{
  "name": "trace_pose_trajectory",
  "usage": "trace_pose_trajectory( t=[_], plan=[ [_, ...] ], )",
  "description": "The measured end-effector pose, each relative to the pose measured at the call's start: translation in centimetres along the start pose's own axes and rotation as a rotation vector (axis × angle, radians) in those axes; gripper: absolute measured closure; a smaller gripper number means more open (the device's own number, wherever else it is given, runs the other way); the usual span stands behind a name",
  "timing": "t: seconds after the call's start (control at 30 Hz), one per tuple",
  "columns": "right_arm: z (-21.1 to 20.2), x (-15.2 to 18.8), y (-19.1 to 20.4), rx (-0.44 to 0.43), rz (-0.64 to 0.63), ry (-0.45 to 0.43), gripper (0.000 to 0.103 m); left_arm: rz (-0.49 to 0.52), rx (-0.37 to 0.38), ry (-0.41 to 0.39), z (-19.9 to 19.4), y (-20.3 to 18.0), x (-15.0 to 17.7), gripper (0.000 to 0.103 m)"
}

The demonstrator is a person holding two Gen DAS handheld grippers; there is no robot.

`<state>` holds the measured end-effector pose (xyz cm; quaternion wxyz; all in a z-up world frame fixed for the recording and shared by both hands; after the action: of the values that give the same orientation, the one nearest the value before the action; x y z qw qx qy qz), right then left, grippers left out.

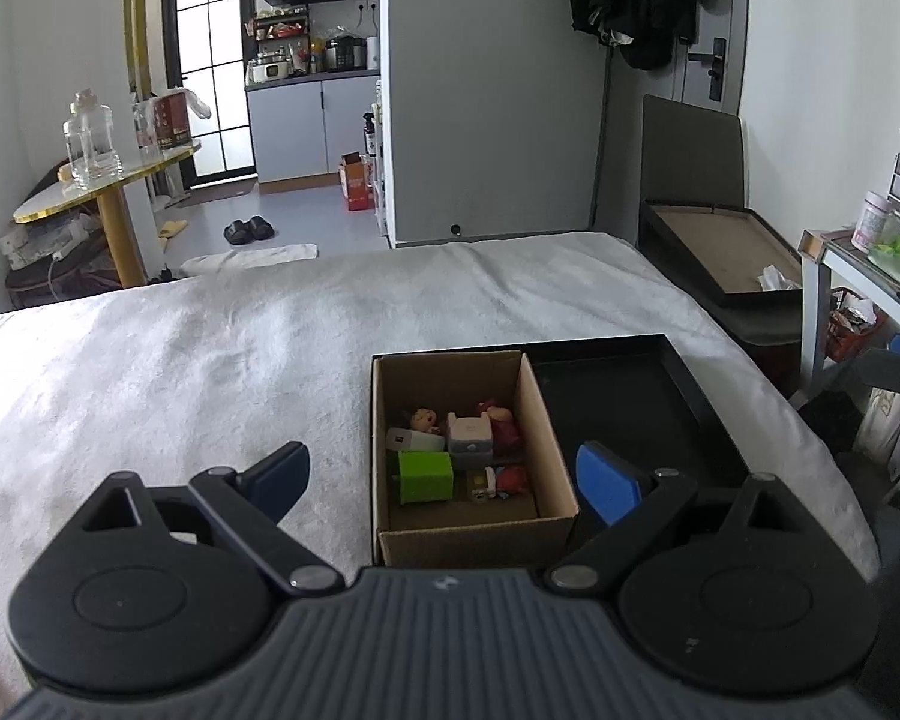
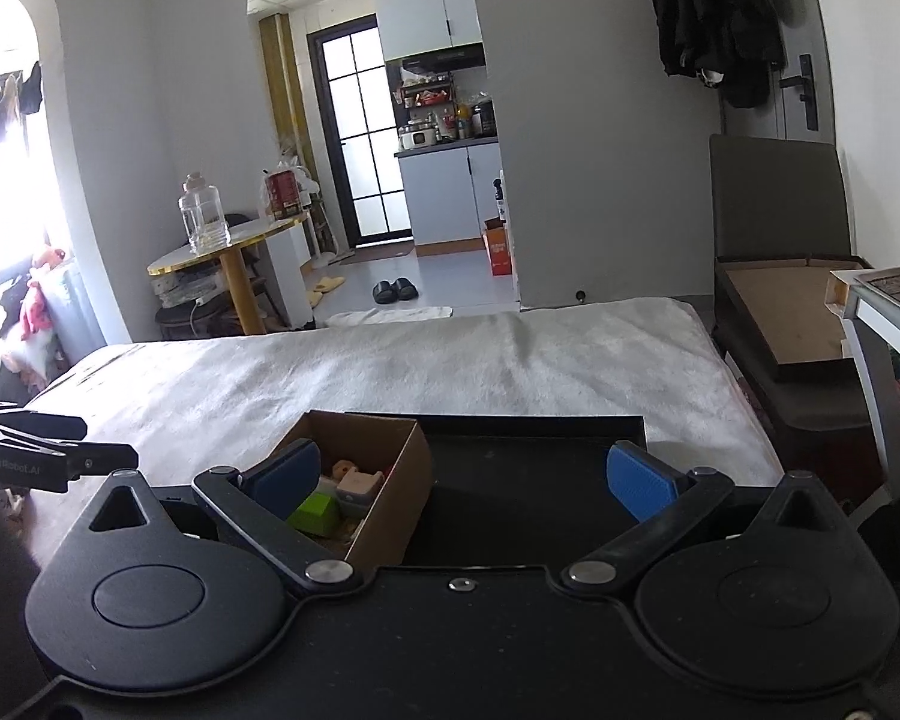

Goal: Organize rigid objects

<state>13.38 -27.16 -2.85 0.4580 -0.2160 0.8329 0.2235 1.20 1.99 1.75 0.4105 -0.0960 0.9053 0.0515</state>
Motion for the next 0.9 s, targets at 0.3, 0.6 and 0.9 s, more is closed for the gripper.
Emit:
trace_pose_trajectory(
  t=[0.3, 0.6, 0.9],
  plan=[
    [-1.4, 1.1, 1.0, 0.006, -0.009, 0.01, 0.0, -0.039, -0.008, -0.003, -2.0, 0.7, 1.5, 0.008],
    [-2.5, 2.2, 2.1, -0.005, -0.038, 0.021, 0.0, -0.051, -0.004, -0.017, -3.5, 1.0, 2.3, 0.008],
    [-3.4, 3.8, 2.3, 0.01, 0.002, -0.002, 0.0, -0.075, 0.003, -0.007, -3.1, 1.7, 3.0, 0.007]
  ],
)
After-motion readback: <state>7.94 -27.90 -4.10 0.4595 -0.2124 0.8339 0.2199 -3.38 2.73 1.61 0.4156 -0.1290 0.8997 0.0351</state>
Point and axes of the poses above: each gripper's, at about its wrist camera, not at the fingertips, and z roughly the way its jaws point, y to its left, x to its underside, the point moved 1 cm from there along z, roughly the way its jaws point, and after that the axes turned 4 degrees about y, right-handed, at the moved point
